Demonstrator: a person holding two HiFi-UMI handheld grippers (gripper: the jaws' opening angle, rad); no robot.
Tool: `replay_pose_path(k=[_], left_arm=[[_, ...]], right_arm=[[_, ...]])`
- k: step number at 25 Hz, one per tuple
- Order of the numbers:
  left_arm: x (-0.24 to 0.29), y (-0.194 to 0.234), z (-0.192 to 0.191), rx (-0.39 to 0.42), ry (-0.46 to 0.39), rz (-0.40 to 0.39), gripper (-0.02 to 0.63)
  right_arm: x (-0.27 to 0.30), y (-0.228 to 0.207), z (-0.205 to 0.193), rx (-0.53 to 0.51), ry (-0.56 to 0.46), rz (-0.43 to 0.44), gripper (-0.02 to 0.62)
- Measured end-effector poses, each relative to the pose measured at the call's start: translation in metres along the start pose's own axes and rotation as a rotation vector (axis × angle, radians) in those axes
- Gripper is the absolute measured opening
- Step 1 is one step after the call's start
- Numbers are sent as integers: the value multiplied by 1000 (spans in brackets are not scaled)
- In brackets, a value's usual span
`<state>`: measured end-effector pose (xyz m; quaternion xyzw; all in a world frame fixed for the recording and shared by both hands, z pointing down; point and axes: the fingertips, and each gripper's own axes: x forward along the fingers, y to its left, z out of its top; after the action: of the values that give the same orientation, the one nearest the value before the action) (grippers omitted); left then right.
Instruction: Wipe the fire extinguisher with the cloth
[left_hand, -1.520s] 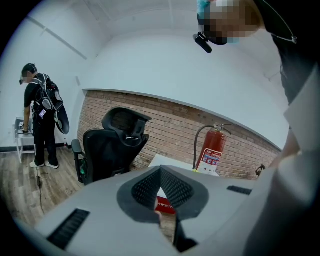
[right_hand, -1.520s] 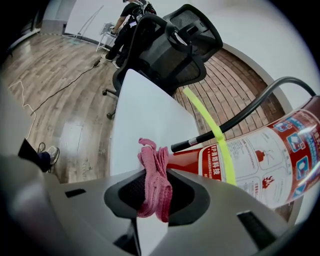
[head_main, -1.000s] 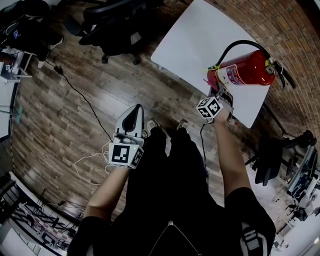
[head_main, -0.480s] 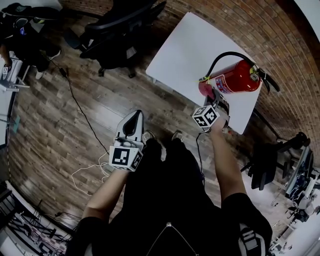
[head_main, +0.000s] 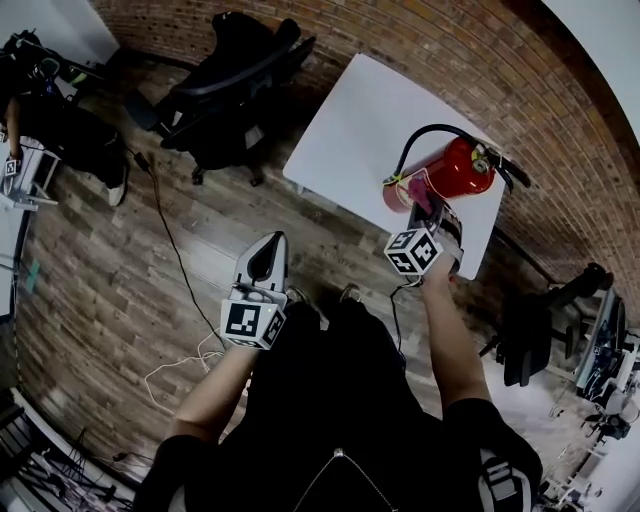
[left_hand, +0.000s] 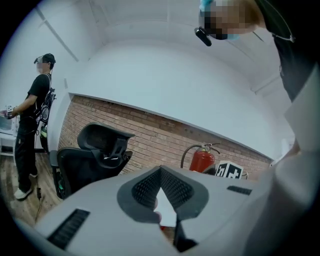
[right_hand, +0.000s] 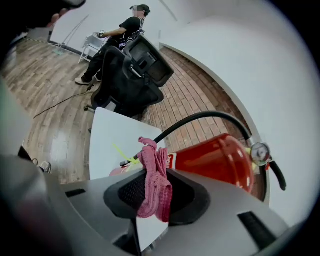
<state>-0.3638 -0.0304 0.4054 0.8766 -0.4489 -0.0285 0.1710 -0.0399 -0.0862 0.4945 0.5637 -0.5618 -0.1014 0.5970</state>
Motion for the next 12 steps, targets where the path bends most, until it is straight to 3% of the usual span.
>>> replay_pose_path(k=[12], left_arm=[[27,-33,20,10,-41,-102,31]], right_arm=[[-60,-79,19,29,-50,-107,110]])
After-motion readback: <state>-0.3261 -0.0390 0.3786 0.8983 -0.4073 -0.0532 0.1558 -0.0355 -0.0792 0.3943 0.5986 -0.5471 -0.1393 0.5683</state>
